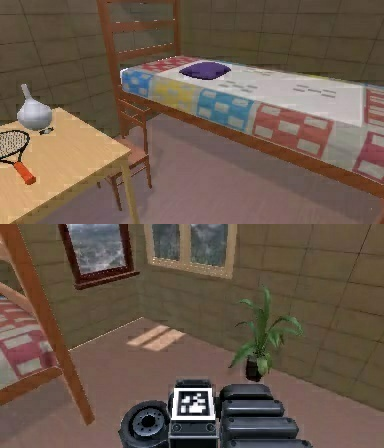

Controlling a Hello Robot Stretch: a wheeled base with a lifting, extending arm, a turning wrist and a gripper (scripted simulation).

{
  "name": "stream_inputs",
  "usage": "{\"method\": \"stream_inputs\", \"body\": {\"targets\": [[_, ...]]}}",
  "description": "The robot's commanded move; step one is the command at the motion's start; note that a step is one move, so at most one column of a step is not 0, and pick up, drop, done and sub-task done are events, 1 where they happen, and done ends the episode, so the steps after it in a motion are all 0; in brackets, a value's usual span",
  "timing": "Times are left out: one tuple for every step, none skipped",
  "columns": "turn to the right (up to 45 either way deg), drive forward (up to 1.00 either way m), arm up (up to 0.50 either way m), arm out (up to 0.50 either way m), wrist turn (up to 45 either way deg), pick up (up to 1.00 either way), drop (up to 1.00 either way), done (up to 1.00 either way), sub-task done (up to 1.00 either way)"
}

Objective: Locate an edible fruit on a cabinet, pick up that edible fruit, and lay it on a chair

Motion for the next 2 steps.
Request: {"method": "stream_inputs", "body": {"targets": [[12.0, 0.0, 0.0, 0.0, 0.0, 0.0, 0.0, 0.0, 0.0], [-45.0, 0.0, 0.0, 0.0, 0.0, 0.0, 0.0, 0.0, 0.0]]}}
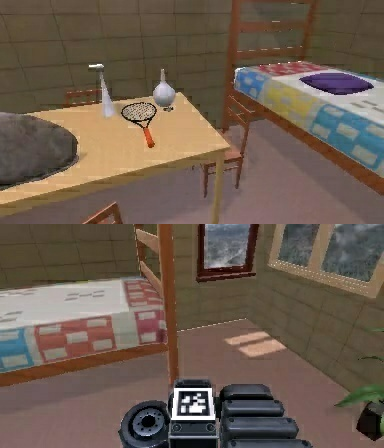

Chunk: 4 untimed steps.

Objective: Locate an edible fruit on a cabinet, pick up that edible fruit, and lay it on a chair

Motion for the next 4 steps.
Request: {"method": "stream_inputs", "body": {"targets": [[-12.0, 0.0, 0.0, 0.0, 0.0, 0.0, 0.0, 0.0, 0.0], [45.0, 0.0, 0.0, 0.0, 0.0, 0.0, 0.0, 0.0, 0.0], [12.0, 0.0, 0.0, 0.0, 0.0, 0.0, 0.0, 0.0, 0.0], [-45.0, 0.0, 0.0, 0.0, 0.0, 0.0, 0.0, 0.0, 0.0]]}}
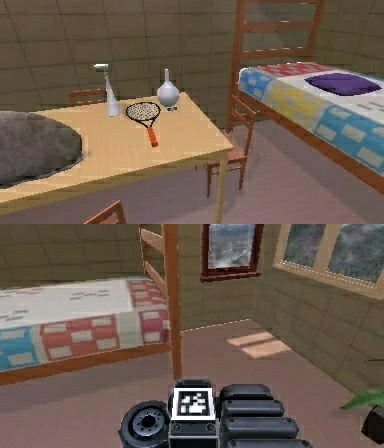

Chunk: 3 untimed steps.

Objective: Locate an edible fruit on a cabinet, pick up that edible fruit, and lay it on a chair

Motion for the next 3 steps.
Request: {"method": "stream_inputs", "body": {"targets": [[-12.0, 0.0, 0.0, 0.0, 0.0, 0.0, 0.0, 0.0, 0.0], [-45.0, 0.0, 0.0, 0.0, 0.0, 0.0, 0.0, 0.0, 0.0], [-18.0, 0.0, 0.0, 0.0, 0.0, 0.0, 0.0, 0.0, 0.0]]}}
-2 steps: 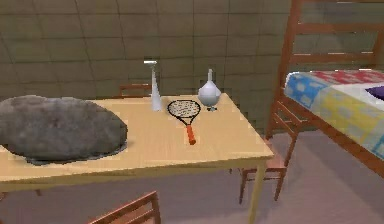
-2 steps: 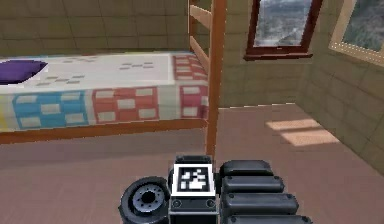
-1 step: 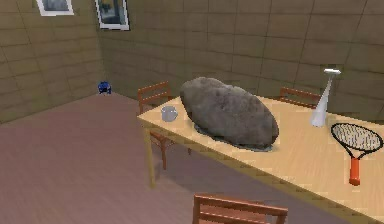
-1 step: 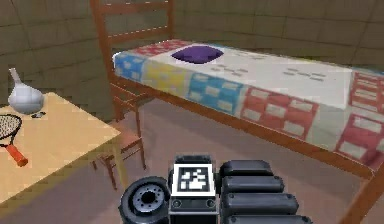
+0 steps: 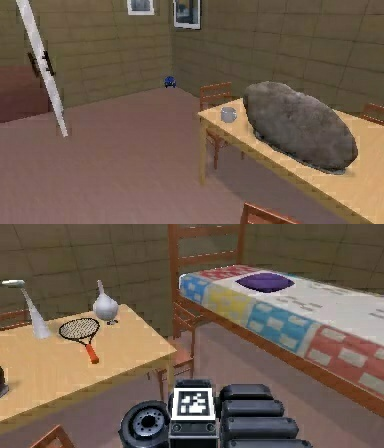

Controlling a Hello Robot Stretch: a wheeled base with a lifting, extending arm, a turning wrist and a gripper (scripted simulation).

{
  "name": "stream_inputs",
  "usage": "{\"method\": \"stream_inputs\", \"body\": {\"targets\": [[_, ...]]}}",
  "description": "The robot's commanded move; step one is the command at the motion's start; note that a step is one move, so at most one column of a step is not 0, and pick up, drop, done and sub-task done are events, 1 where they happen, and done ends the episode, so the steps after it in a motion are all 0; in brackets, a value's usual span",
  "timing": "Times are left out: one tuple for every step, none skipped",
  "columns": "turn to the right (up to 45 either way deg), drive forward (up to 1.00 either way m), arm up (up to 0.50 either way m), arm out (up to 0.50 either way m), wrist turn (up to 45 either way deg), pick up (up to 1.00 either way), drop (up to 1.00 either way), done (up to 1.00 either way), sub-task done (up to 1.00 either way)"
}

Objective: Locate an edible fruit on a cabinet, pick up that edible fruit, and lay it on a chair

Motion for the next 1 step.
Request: {"method": "stream_inputs", "body": {"targets": [[0.0, 0.55, 0.0, 0.0, 0.0, 0.0, 0.0, 0.0, 0.0]]}}
